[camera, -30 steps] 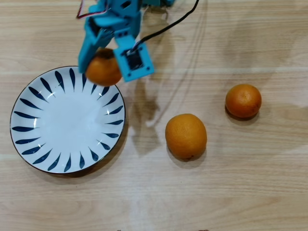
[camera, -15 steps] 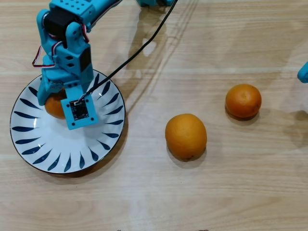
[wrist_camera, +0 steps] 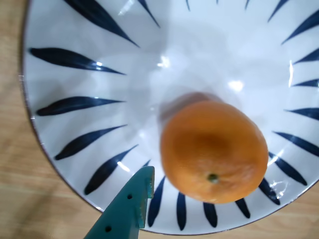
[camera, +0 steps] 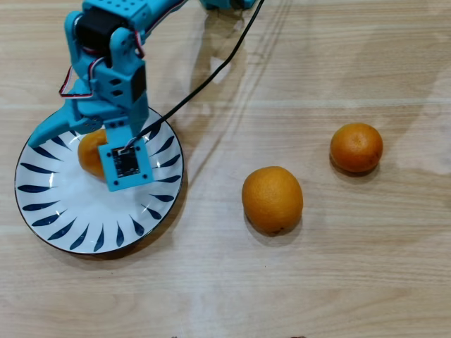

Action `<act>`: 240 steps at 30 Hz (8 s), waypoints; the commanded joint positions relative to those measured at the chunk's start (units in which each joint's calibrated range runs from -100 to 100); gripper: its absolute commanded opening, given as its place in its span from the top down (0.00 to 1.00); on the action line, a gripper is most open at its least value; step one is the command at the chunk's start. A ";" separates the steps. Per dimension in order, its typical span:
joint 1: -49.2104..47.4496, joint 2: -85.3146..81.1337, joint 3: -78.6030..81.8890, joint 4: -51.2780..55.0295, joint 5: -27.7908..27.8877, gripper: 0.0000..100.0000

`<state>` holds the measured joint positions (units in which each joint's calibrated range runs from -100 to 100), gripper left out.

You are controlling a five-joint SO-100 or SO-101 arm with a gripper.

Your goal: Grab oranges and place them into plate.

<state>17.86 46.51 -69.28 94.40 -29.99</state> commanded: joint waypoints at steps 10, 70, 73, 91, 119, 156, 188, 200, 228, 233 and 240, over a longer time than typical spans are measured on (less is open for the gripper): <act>-17.29 -17.77 -8.36 3.88 -6.18 0.75; -35.60 -8.30 39.81 -47.00 -21.91 0.61; -35.60 -8.22 40.17 -46.83 -21.91 0.64; -31.08 -17.77 17.45 -17.69 -18.15 0.66; -5.27 -24.87 39.26 -32.91 -0.48 0.66; -27.69 -21.23 -0.30 -2.48 -12.09 0.65; -58.18 -31.63 56.92 -41.16 -33.88 0.71; -56.00 -29.18 60.99 -47.26 -33.31 0.47; -55.27 -17.18 60.90 -58.09 -33.36 0.60; -54.95 -17.18 60.99 -57.83 -33.41 0.65; -54.79 -18.02 63.89 -58.09 -33.41 0.69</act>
<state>-37.53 29.50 -6.24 36.78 -63.48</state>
